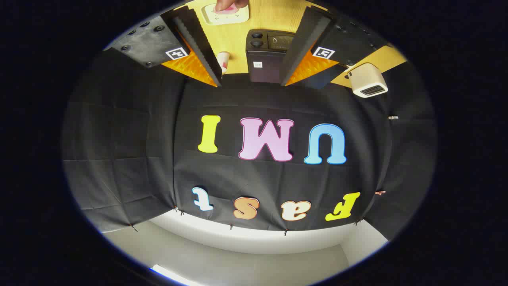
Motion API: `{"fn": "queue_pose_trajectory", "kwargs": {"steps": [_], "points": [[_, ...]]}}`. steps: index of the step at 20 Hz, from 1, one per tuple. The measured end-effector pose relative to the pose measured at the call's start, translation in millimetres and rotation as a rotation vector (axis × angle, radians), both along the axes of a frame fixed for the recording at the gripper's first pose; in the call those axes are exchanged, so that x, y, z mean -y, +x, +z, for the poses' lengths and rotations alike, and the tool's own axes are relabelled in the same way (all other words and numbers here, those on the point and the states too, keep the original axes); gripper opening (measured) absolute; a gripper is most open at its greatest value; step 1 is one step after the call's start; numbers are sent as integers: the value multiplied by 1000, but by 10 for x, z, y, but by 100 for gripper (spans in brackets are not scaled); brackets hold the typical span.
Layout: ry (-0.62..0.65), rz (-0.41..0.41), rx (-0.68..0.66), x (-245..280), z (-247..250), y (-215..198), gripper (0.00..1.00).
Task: Open the toaster oven, put the food inside, and close the toaster oven door.
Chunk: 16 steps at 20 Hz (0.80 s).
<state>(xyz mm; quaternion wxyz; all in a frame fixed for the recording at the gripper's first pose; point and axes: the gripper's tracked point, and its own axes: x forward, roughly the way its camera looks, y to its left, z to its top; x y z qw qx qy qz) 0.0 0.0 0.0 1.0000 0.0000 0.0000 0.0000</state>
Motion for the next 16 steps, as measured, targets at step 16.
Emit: {"fn": "queue_pose_trajectory", "kwargs": {"steps": [16], "points": [[1,18,-7,-239,-52,32,98]]}}
